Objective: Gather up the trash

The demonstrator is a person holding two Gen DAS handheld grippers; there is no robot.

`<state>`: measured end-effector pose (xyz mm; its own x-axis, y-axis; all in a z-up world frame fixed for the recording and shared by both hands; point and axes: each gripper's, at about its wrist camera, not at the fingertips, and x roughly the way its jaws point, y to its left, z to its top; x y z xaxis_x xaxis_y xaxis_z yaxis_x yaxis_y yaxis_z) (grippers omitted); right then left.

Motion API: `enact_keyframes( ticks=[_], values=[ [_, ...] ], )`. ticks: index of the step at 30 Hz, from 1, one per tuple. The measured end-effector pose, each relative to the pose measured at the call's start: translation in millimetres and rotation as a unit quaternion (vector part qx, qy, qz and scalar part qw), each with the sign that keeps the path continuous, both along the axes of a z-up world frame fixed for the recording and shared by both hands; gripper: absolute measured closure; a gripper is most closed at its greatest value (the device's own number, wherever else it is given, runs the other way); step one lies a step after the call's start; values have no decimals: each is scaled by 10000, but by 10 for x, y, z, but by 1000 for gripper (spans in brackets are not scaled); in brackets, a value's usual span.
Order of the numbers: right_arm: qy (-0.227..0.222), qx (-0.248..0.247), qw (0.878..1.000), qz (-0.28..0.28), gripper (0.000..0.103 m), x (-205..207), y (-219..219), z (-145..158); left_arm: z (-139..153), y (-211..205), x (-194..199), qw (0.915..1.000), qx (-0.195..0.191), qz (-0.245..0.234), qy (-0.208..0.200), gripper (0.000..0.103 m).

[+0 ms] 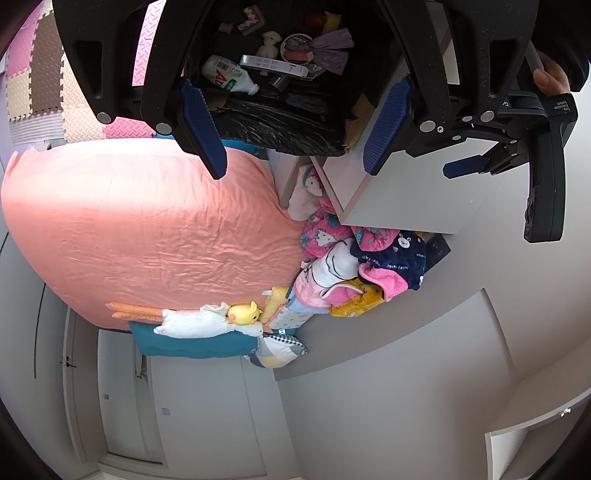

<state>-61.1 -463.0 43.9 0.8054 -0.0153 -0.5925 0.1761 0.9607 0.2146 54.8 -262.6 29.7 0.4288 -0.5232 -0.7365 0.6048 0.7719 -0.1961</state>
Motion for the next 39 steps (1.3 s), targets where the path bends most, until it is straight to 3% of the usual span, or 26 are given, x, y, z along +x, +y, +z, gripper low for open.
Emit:
enact_keyframes(
  ticks=[15, 39],
  values=[
    [-2, -5, 10000, 0, 26, 4, 8, 1, -4, -58, 4, 9999, -11, -82, 104, 7],
    [7, -15, 10000, 40, 26, 46, 31, 29, 32, -23, 35, 9999, -71, -84, -61, 7]
  ],
)
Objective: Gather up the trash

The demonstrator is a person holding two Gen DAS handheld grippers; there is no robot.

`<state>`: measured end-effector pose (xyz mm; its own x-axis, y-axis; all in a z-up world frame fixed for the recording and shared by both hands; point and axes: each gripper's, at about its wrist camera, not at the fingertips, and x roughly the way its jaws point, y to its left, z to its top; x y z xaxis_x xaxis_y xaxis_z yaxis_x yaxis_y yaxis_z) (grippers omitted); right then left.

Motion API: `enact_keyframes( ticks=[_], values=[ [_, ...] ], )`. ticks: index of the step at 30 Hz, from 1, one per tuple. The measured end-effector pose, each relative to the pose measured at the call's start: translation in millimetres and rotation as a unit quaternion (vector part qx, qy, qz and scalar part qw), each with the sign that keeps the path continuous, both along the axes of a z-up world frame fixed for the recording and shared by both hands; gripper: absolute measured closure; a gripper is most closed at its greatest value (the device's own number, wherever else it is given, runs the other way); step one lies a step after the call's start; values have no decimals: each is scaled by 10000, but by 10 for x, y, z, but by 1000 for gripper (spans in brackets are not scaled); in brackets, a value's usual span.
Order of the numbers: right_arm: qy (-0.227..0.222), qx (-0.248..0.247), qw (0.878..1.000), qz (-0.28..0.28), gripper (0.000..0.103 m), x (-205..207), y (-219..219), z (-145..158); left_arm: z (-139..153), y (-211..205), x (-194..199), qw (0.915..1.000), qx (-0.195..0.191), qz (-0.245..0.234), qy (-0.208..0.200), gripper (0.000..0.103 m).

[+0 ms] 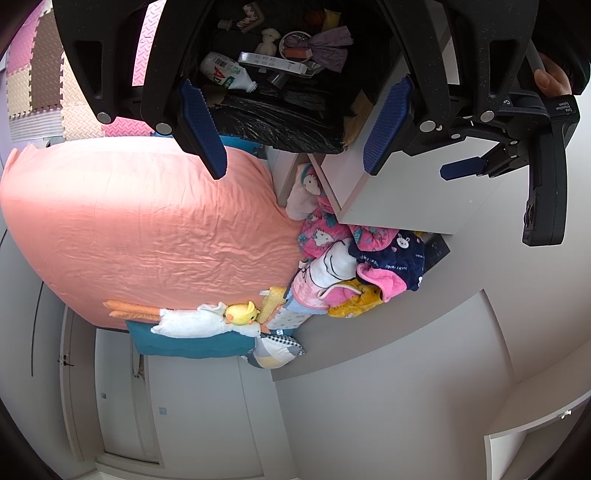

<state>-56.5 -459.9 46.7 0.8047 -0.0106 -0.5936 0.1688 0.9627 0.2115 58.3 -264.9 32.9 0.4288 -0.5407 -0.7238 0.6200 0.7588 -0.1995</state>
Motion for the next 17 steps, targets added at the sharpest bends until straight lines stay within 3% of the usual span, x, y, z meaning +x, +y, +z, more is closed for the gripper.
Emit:
enact_keyframes(
  ticks=[10, 17],
  values=[
    [3, -9, 10000, -10, 26, 14, -18, -15, 9, -1, -31, 9994, 87, 105, -322, 7],
    [11, -11, 10000, -18, 26, 10, -17, -19, -11, -6, -15, 9996, 159, 146, -203, 7]
  ],
)
